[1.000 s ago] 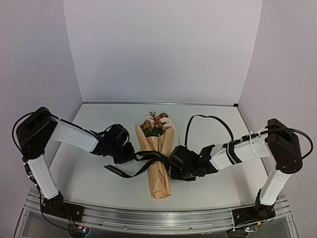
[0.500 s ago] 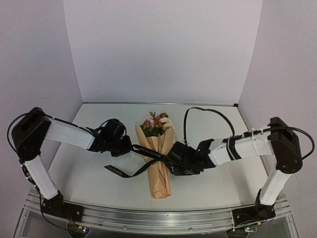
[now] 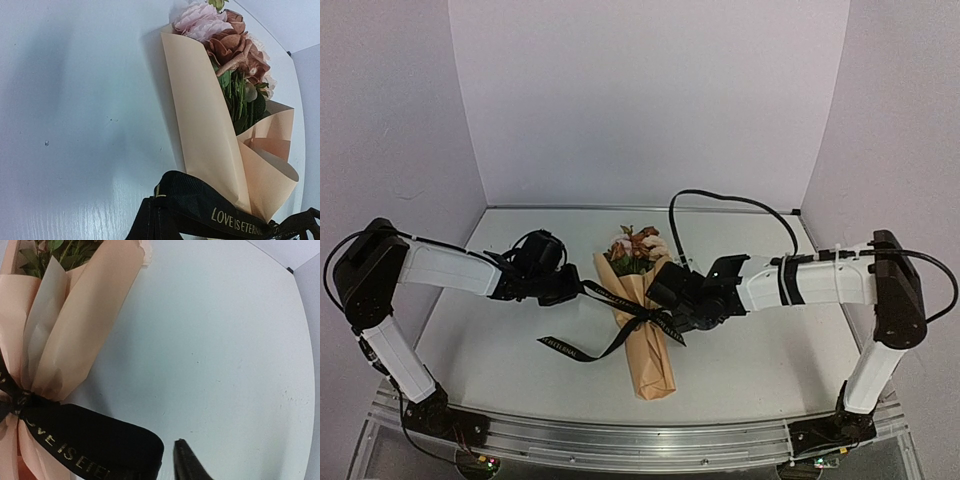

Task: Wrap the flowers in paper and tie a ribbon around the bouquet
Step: Tie the half-tied ribbon around the folded bouquet.

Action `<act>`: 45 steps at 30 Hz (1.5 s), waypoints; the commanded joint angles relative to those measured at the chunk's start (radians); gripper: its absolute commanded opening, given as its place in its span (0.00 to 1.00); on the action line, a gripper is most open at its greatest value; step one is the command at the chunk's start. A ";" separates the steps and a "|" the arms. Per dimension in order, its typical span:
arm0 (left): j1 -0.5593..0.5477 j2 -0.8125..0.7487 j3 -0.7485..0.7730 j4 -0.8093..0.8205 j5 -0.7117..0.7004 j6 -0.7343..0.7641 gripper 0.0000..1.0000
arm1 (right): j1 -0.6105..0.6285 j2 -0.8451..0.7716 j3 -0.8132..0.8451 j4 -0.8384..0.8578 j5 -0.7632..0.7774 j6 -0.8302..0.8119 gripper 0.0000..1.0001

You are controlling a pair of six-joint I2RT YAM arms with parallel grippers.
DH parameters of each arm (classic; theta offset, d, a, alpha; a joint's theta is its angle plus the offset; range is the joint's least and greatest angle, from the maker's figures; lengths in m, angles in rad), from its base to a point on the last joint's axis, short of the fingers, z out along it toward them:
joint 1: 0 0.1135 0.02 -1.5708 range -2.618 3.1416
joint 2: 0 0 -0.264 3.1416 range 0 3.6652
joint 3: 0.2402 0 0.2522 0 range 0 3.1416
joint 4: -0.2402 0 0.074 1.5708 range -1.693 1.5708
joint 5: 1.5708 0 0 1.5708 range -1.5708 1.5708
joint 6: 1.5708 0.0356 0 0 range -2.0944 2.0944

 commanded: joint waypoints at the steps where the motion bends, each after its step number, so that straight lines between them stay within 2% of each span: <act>1: 0.005 -0.041 -0.011 -0.002 0.033 0.033 0.00 | -0.033 0.005 0.021 -0.022 -0.059 -0.010 0.39; 4: 0.004 -0.051 -0.028 0.013 0.064 0.031 0.00 | -0.051 -0.031 -0.021 0.009 -0.160 0.057 0.54; 8: 0.002 -0.058 -0.045 0.017 0.097 0.031 0.00 | -0.075 -0.075 -0.100 0.091 -0.304 0.186 0.61; 14: 0.003 -0.068 -0.055 0.027 0.117 0.024 0.00 | -0.090 -0.094 -0.203 0.239 -0.434 0.393 0.66; 18: 0.002 -0.075 -0.058 0.029 0.120 0.022 0.00 | -0.103 -0.091 -0.259 0.317 -0.458 0.496 0.67; 24: 0.002 -0.091 -0.060 0.028 0.120 0.023 0.00 | -0.119 -0.084 -0.321 0.401 -0.414 0.619 0.62; 29: 0.002 -0.093 -0.056 0.025 0.126 0.023 0.00 | -0.123 -0.039 -0.318 0.483 -0.407 0.639 0.54; 32: 0.002 -0.093 -0.050 0.025 0.128 0.024 0.00 | -0.125 -0.039 -0.330 0.520 -0.394 0.641 0.54; 36: 0.002 -0.088 -0.042 0.021 0.129 0.024 0.00 | -0.133 -0.037 -0.338 0.552 -0.420 0.648 0.50; 39: 0.002 -0.082 -0.033 0.016 0.131 0.028 0.00 | -0.133 -0.029 -0.339 0.557 -0.446 0.658 0.38; 45: 0.002 -0.075 -0.028 0.010 0.132 0.033 0.00 | -0.133 -0.010 -0.366 0.593 -0.505 0.695 0.36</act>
